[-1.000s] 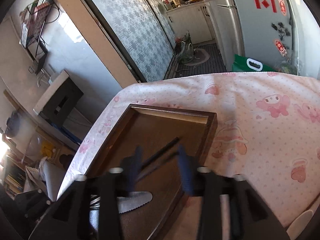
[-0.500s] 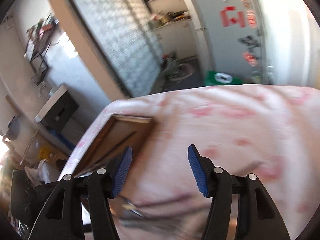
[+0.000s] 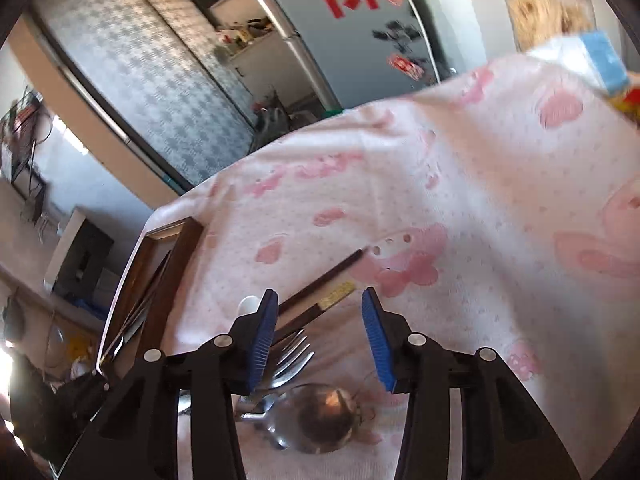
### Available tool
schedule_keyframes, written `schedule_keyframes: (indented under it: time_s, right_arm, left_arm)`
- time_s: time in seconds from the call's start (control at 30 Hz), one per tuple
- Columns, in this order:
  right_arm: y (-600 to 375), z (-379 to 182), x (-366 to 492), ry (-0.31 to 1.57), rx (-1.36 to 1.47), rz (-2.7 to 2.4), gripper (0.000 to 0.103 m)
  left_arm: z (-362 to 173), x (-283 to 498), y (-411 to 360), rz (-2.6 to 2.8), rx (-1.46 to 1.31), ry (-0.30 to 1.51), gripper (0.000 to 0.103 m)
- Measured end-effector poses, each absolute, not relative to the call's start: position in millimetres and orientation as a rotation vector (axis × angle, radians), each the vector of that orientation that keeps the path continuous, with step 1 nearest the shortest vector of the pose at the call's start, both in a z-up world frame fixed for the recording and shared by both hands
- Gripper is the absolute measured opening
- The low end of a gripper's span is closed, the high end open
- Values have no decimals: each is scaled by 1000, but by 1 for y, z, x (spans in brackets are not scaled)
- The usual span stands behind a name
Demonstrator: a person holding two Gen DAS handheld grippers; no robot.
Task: Organize utensils
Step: 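Move the left tool back to the pile and grasp a third chopstick, then lay the chopstick with the left tool into the tray and release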
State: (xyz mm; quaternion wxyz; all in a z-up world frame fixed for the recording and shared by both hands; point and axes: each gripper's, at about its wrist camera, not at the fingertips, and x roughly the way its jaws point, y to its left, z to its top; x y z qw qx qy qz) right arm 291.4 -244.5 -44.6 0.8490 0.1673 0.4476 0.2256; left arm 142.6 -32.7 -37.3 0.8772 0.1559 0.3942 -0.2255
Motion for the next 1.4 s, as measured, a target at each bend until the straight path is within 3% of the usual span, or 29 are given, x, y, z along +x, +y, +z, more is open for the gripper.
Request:
schedule_keyframes:
  time_s: [0.17,0.2,0.23,0.57,0.67,0.73,1.07,1.4]
  right_arm:
    - [-240,-57,300,965,404,473,43]
    - [-239,-58,301,965,404,469,40]
    - [-238,-59,302,962,396,465,25]
    - [-232,-9,267,786,269,495,23]
    - [-225,10,251,738,223,523,21]
    - [-223,19,244,717,203,526,21]
    - [-197,68,243,641,196,599,20]
    - [-81,69,266,689,165,750,20]
  left_arm:
    - [-39,150,-38,-459,334,801,60]
    - [-40,151,-38,-461,329,803,60]
    - [-40,153,-39,-459,329,803,60]
    - [-40,172,-44,-441,321,799,51]
    - [-39,178,-47,-441,313,794,42]
    - [-39,180,-48,-457,309,800,13]
    - [9,167,-31,-429,305,730,11]
    - [20,165,72,-253,244,776,12]
